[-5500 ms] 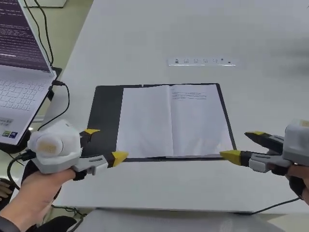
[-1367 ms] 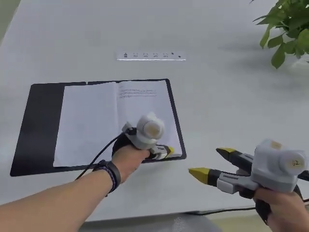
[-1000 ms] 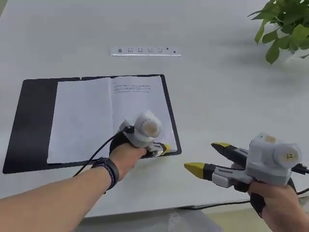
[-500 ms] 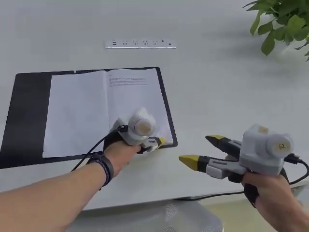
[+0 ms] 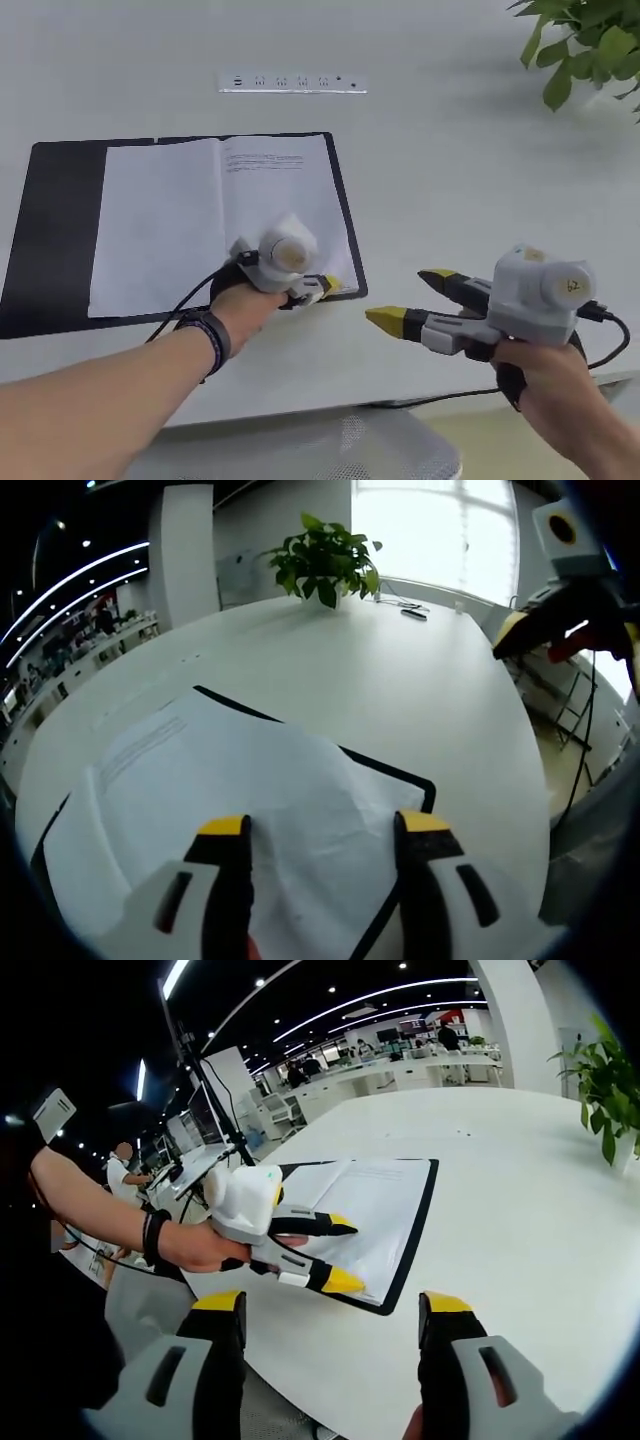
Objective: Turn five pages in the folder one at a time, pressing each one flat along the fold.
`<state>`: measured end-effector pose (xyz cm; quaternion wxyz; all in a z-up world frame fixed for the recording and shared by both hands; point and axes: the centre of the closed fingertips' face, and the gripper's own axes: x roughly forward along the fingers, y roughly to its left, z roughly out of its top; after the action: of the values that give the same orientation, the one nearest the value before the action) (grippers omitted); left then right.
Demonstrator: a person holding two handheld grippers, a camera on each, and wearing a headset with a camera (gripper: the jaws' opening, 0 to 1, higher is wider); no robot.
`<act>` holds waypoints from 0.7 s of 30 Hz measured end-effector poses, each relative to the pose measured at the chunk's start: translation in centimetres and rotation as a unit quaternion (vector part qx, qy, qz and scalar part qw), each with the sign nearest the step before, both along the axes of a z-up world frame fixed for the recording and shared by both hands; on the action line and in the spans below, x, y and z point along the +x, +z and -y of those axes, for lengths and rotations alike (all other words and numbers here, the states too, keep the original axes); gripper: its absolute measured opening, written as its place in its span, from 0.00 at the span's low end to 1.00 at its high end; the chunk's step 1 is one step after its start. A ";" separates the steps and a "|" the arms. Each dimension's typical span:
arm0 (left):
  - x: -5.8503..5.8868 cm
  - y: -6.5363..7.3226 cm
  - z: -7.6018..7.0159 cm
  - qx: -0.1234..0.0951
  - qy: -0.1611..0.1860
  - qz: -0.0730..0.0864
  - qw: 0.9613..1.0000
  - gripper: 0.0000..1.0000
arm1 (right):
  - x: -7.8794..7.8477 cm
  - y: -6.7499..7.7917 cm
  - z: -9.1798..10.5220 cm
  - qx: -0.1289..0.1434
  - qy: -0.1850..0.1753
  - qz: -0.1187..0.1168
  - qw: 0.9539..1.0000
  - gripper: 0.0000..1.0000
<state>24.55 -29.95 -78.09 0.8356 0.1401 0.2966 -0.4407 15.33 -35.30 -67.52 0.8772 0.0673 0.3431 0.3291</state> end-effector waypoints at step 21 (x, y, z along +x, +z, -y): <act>0.4 0.3 -0.2 -0.019 0.006 -0.015 1.000 0.53 | 4.0 -1.9 -1.6 0.014 0.028 -0.011 0.999 0.68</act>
<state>24.95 -29.72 -77.78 0.8363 0.1161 0.3014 -0.4431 19.37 -33.72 -69.39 0.8628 0.0735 0.3496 0.3577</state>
